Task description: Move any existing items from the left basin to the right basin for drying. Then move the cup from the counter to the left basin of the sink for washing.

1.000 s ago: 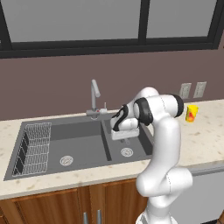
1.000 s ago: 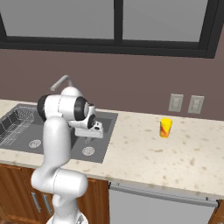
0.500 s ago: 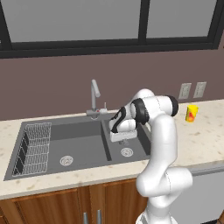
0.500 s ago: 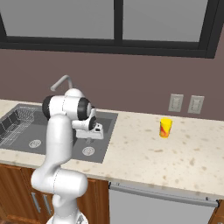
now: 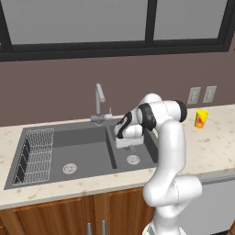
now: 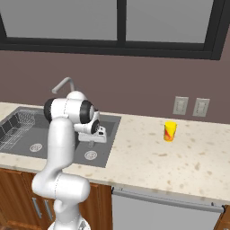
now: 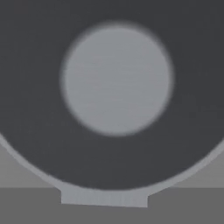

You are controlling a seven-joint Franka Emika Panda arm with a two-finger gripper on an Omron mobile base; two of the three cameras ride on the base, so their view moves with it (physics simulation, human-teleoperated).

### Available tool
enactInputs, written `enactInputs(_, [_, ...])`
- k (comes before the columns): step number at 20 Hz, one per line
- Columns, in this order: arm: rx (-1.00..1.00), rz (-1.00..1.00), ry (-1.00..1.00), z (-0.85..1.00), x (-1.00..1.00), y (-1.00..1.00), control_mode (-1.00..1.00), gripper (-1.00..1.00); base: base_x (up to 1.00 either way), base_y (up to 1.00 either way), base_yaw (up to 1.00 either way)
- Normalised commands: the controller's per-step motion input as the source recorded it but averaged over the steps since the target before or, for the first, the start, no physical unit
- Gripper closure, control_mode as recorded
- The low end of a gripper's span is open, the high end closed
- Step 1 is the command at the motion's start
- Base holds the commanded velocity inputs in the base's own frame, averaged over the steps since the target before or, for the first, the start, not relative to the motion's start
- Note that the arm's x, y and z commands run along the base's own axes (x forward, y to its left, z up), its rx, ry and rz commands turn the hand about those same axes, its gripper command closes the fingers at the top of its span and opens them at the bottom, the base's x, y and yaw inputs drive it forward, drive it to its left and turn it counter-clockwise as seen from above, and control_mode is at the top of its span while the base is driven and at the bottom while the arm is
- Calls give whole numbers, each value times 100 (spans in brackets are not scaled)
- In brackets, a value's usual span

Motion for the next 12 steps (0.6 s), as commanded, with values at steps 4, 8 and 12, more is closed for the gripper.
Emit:
enactInputs(4, [2,0,0,0,0,-9,-100,-100,0,0,0])
enactInputs(8, [1,0,0,0,-4,-7,-100,-100,0,0,0])
enactInputs(12, [0,0,3,0,0,-1,-100,-100,0,0,0])
